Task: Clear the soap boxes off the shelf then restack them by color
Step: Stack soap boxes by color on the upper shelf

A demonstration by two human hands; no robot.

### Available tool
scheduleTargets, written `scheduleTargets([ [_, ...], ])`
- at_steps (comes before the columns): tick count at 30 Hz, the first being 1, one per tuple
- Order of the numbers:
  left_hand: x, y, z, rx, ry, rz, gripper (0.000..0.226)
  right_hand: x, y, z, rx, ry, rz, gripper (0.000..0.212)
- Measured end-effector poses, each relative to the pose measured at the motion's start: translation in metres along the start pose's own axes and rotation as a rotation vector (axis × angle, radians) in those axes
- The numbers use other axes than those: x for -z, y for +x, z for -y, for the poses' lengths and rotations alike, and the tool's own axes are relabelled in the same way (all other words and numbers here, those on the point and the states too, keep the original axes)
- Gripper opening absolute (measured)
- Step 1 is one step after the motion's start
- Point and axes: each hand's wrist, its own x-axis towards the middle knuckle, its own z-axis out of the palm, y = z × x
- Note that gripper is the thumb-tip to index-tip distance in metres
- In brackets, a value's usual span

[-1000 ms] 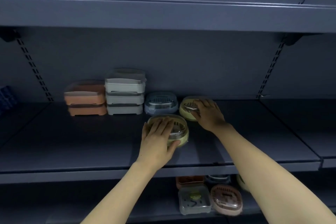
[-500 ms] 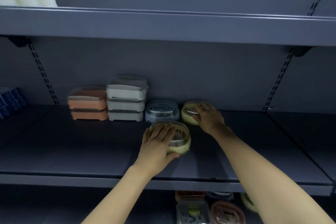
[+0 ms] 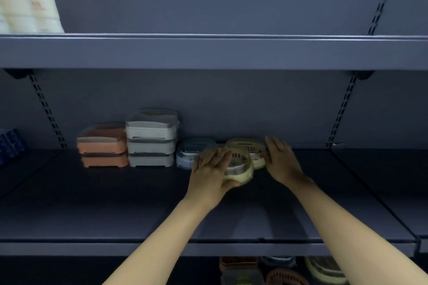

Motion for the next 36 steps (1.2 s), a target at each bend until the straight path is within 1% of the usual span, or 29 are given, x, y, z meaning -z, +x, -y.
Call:
scheduleTargets([
  [5, 0.006, 0.054, -0.018, -0.002, -0.005, -0.052, 0.076, 0.011, -0.019, -0.038, -0.047, -0.042, 0.007, 0.051],
  [13, -0.018, 0.102, -0.031, -0.008, 0.009, 0.047, 0.079, 0.005, -0.026, -0.056, -0.036, -0.002, 0.023, 0.05],
  [19, -0.027, 0.111, -0.032, 0.026, 0.064, 0.077, 0.08, -0.003, -0.022, -0.057, 0.002, 0.024, 0.043, 0.051],
  [25, -0.029, 0.119, -0.03, 0.003, 0.119, 0.096, 0.079, -0.01, -0.022, -0.057, 0.03, 0.032, 0.084, 0.052],
  [28, -0.029, 0.117, -0.033, 0.03, 0.136, 0.105, 0.08, -0.009, -0.025, -0.056, 0.04, 0.037, 0.111, 0.053],
  [30, -0.028, 0.114, -0.037, 0.058, 0.191, 0.107, 0.082, -0.008, -0.028, -0.055, 0.052, 0.037, 0.119, 0.053],
  [33, -0.026, 0.102, -0.043, 0.094, 0.242, 0.049, 0.086, -0.005, -0.034, -0.051, 0.061, 0.046, 0.107, 0.054],
  [36, -0.023, 0.08, -0.047, 0.081, 0.237, -0.001, 0.082, -0.002, -0.045, -0.044, 0.063, 0.062, 0.086, 0.053],
])
